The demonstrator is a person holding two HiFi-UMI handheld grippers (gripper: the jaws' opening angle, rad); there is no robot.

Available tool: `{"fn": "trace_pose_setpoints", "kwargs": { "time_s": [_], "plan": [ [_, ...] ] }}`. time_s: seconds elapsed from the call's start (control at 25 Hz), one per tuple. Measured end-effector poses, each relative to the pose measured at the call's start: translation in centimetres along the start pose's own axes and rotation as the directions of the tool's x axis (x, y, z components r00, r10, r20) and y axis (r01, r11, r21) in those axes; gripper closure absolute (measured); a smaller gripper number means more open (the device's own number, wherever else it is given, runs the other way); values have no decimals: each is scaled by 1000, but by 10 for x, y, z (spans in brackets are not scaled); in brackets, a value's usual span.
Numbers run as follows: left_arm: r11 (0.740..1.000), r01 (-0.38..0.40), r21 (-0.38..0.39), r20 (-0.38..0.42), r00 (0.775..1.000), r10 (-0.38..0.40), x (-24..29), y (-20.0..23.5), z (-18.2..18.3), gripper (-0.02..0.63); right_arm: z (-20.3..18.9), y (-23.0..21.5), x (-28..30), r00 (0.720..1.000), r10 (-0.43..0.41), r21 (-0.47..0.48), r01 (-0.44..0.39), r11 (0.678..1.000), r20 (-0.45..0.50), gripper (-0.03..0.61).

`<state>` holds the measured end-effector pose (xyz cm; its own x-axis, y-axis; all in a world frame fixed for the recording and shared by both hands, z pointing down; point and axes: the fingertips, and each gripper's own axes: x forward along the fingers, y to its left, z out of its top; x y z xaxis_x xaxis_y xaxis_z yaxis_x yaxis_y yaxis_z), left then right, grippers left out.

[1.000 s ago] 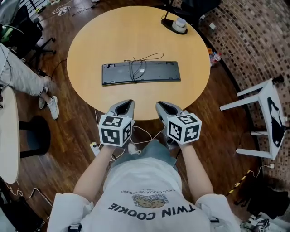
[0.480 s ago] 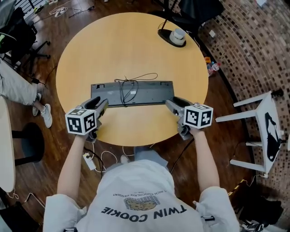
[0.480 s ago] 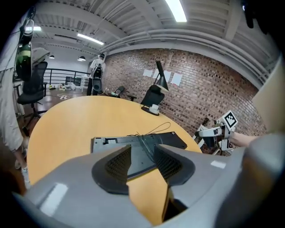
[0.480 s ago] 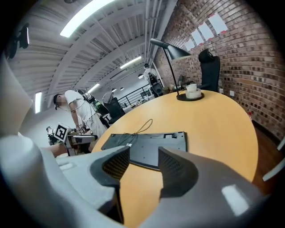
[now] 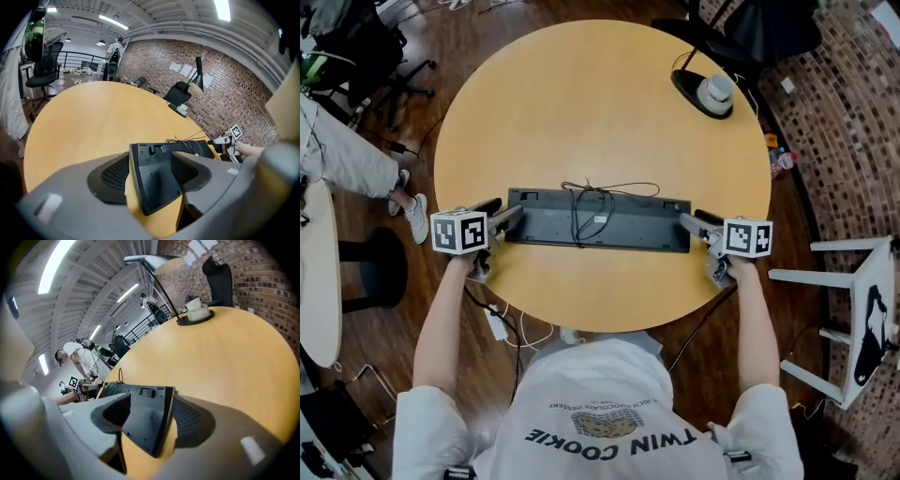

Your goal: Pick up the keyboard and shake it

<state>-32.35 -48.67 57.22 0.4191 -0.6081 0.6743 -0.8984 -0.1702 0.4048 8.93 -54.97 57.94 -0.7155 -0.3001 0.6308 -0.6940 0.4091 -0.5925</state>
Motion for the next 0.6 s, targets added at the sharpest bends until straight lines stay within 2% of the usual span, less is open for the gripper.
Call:
{"fn": "trace_pose_setpoints", "kwargs": {
  "time_s": [0.12,0.2,0.4,0.6],
  "plan": [
    [996,54,-65,-45,997,-57,13,0,4,311,4,-11,11,999,12,36,-11,999,-53,307],
    [995,40,-89,-79,996,-47,20,6,7,311,2,-15,18,994,6,37,-2,999,-105,307],
    [996,28,-83,-180,983,-42,36,7,3,308,7,-12,35,984,-32,37,39,999,-177,307],
    [996,17,-90,-229,973,-37,43,5,1,316,6,-12,39,963,-131,-2,134,991,-236,308]
  ]
}}
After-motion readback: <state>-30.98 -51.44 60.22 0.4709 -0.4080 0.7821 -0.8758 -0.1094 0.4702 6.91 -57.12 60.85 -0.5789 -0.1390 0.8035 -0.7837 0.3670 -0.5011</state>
